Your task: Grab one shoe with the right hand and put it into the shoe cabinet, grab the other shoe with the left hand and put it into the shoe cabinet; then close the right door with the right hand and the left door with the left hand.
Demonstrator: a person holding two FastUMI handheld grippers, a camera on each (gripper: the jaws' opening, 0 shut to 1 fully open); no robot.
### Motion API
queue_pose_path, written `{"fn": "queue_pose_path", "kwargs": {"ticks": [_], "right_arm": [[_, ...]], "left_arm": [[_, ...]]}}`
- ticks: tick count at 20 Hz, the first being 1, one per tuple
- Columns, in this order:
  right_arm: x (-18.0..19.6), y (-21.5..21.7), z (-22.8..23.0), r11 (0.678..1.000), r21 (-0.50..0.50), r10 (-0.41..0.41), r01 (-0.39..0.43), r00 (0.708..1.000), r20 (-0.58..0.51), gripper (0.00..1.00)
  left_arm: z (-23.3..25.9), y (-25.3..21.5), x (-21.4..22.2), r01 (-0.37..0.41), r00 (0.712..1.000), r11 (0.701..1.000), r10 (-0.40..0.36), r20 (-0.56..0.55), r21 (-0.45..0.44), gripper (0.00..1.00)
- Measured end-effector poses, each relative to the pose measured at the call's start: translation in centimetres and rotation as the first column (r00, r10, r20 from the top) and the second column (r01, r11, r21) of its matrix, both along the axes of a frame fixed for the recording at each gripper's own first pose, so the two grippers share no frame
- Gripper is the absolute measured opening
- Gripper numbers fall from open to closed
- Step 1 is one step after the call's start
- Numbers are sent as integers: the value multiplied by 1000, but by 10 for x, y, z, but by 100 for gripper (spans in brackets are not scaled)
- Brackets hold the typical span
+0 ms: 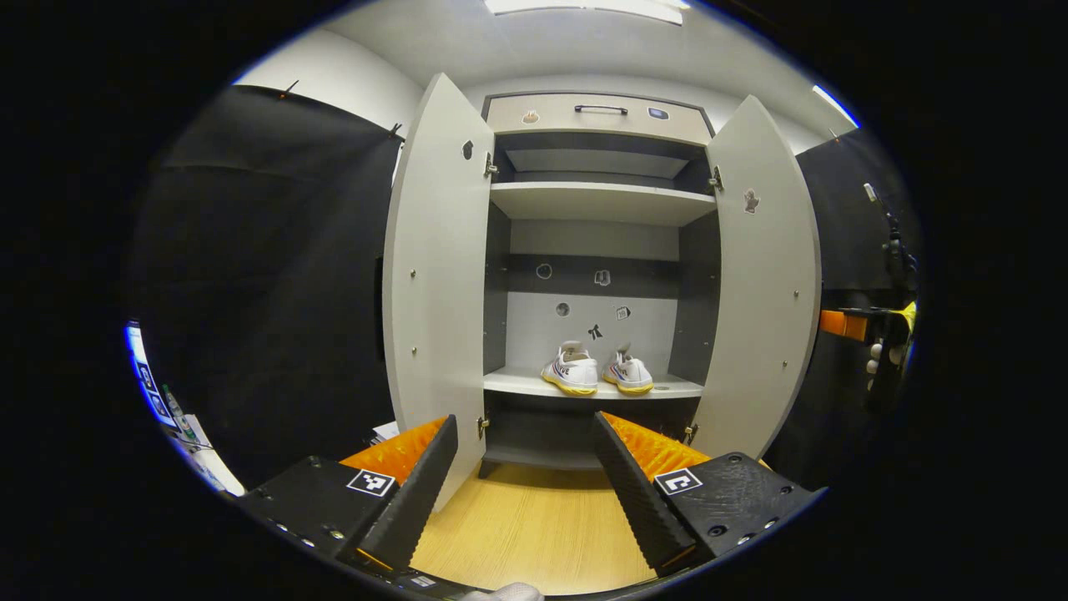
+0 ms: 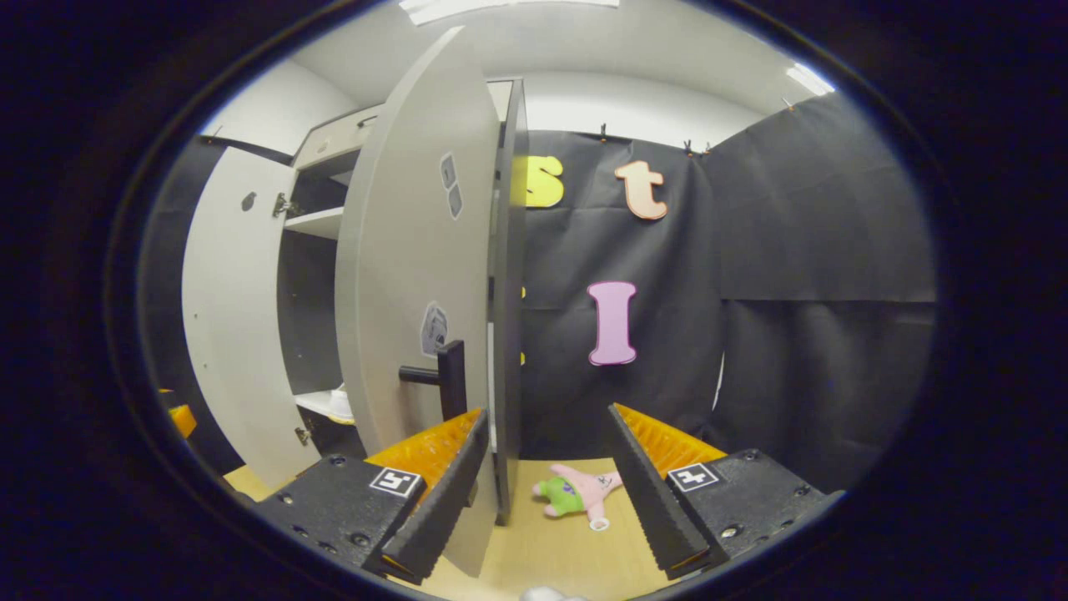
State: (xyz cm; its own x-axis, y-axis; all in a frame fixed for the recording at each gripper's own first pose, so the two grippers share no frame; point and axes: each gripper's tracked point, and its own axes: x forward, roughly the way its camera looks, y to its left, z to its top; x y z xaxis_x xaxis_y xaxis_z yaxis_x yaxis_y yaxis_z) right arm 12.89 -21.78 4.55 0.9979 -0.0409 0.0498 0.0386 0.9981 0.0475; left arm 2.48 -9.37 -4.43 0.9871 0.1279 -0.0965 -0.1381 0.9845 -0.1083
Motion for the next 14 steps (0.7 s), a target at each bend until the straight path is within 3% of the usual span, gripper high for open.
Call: {"fn": "queue_pose_path", "kwargs": {"ticks": [1, 2, 3, 4, 6, 7, 8, 9, 10, 11, 14], "right_arm": [[1, 11, 1, 1000, 4, 28, -28, 1000, -2, 93], [2, 24, 0, 998, 10, 58, -58, 998, 0, 86], [4, 35, 1, 996, 9, 84, -84, 996, 2, 85], [6, 46, 2, 995, 4, 99, -99, 995, 8, 93], [13, 67, 4, 991, -7, 131, -131, 991, 8, 93], [17, 77, 5, 989, -7, 148, -148, 989, 8, 86], [22, 88, 6, 986, -4, 169, -169, 986, 8, 86], [27, 99, 6, 981, -2, 192, -192, 981, 6, 93], [32, 111, 7, 977, 1, 214, -214, 977, 7, 93], [37, 124, 6, 970, 8, 242, -243, 970, 3, 86], [37, 159, 2, 952, 31, 306, -305, 952, -17, 96]], "left_arm": [[2, 1, 1, -3, 1000, 1000, 3, 3, 4, 97], [3, 2, 3, -6, 1000, 1000, 6, 5, 7, 97], [5, 3, 4, -6, 1000, 1000, 6, 8, 10, 97], [5, 6, 3, -8, 1000, 1000, 8, 7, 12, 97], [7, 9, 3, -13, 1000, 1000, 12, 9, 19, 97], [6, 12, 2, -12, 1000, 1000, 12, 5, 20, 97], [7, 14, 1, -16, 1000, 1000, 16, 6, 21, 97], [6, 17, 1, -19, 1000, 1000, 19, 2, 19, 97], [6, 21, 1, -21, 1000, 1000, 21, 0, 18, 97], [5, 24, 0, -24, 1000, 1000, 24, -2, 18, 97], [4, 31, -6, -24, 1000, 1000, 24, -7, 20, 97]]}}
